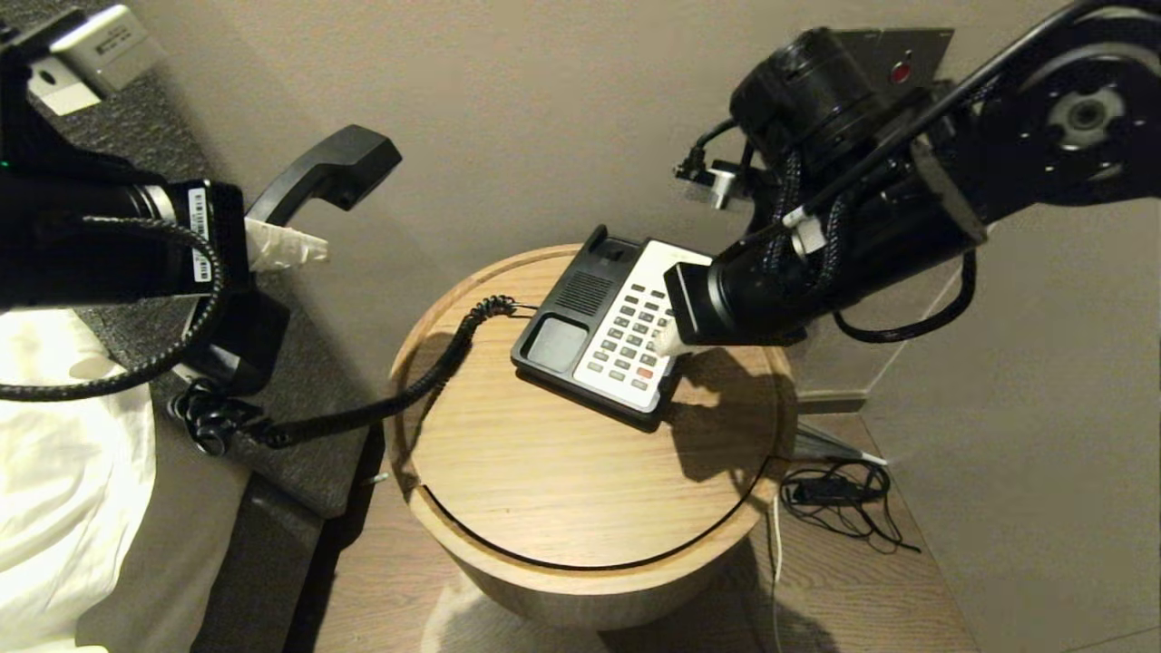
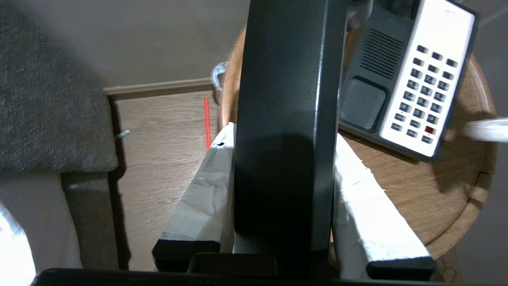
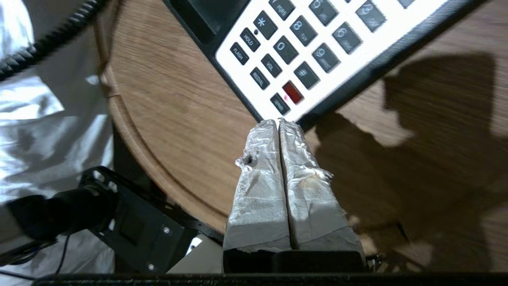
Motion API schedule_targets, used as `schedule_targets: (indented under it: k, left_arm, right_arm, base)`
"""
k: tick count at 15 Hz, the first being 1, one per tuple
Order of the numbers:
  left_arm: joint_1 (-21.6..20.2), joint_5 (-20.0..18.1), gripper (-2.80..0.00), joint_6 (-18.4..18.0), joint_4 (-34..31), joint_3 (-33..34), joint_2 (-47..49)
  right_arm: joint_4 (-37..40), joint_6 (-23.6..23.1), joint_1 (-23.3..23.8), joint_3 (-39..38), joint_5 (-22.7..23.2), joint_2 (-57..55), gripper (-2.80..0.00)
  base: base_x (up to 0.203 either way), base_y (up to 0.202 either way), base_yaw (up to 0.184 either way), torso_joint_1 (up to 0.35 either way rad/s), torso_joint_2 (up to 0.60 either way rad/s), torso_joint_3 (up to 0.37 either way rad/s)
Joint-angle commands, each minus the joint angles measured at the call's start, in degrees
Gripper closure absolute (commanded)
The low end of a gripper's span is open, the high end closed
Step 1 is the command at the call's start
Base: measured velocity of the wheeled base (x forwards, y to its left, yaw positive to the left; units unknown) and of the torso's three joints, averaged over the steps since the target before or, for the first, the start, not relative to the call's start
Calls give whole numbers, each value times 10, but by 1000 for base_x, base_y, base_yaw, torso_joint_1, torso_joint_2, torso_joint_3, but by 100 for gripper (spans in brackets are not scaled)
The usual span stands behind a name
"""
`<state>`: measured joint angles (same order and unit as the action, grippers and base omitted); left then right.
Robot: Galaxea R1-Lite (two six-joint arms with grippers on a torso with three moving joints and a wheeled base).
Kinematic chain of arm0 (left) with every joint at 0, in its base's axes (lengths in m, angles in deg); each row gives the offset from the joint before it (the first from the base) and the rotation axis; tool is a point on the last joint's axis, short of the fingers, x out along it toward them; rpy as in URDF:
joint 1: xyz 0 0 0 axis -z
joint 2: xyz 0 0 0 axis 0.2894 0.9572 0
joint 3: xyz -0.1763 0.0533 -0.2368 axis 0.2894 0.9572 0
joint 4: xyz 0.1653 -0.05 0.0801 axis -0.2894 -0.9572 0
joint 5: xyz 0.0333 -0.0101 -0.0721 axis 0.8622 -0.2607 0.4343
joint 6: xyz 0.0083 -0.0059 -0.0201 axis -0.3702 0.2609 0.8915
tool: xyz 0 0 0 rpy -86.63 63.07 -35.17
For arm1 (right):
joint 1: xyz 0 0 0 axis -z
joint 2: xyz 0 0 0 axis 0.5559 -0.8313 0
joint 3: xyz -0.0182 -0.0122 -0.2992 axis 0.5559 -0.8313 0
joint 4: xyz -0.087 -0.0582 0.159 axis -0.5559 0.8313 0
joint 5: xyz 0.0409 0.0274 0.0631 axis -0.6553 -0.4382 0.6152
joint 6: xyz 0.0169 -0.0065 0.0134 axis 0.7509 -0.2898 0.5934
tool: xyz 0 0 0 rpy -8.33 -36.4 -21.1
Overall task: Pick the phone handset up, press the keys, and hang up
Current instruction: Dial the number, then put the handset back
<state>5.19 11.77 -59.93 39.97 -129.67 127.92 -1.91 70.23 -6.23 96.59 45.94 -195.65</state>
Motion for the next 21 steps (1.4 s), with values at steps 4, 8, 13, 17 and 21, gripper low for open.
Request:
schedule_targets:
  k: [4,8,13,17,21]
  left_arm:
    - [23,0,0,-3,-1,4,16]
    - [79,6,0,-12,8,-3,64]
    - [124,21,0,-34,69,-42,141]
    - [146,57,0,-39,75,-53,203]
    - [159,97,0,-67,135,-77,268]
  right_arm:
    - [9,7,16,-7,-3,123,0]
    - [17,12,96,-35,-5,278,0]
    - [15,55,223,-120,-10,483,0]
    - [-14,137,275,-242,34,594,0]
    - [-11,144,276,-238,41,619,0]
  base:
    - [0,0,0,0,0,0]
    - [0,0,0,0,0,0]
    - [0,0,0,0,0,0]
    - [0,0,0,0,0,0]
    - [0,0,0,0,0,0]
